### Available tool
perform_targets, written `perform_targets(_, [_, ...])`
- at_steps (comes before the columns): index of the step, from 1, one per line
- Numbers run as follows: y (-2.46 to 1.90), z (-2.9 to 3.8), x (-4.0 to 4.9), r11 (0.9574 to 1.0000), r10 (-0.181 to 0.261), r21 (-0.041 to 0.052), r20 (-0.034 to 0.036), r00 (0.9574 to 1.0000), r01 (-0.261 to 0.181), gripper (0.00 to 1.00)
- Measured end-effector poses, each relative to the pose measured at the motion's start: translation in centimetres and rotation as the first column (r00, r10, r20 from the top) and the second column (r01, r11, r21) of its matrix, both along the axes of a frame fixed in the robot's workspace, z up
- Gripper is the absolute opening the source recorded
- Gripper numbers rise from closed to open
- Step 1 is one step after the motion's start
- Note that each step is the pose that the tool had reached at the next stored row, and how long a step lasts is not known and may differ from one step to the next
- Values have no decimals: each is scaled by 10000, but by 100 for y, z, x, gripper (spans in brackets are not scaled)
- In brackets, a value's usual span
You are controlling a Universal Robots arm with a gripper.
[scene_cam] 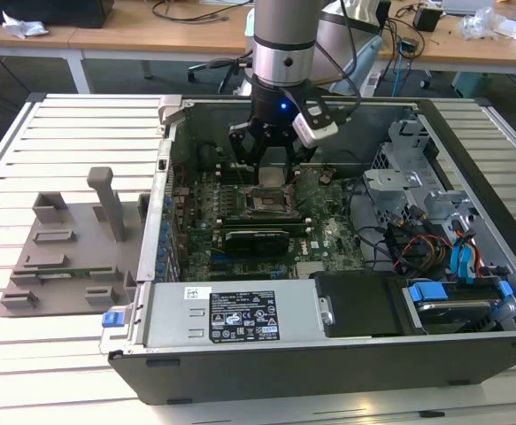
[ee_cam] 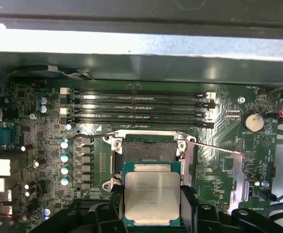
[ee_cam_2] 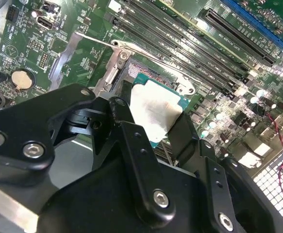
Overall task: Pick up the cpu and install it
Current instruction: 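Place the cpu into insertion slot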
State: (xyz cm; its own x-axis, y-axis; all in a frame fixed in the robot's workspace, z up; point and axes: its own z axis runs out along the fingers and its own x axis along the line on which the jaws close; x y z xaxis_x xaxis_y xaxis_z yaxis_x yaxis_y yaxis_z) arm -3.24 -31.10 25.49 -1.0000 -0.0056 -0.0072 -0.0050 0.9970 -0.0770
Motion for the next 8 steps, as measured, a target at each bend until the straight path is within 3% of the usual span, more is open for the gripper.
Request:
perform_targets(6, [0, -2, 0, 9971, -759, -3, 0, 9971, 759, 55])
perform_targets(8, [0, -2, 0, 9941, -1087, -13, 1, 9941, 1087, 55])
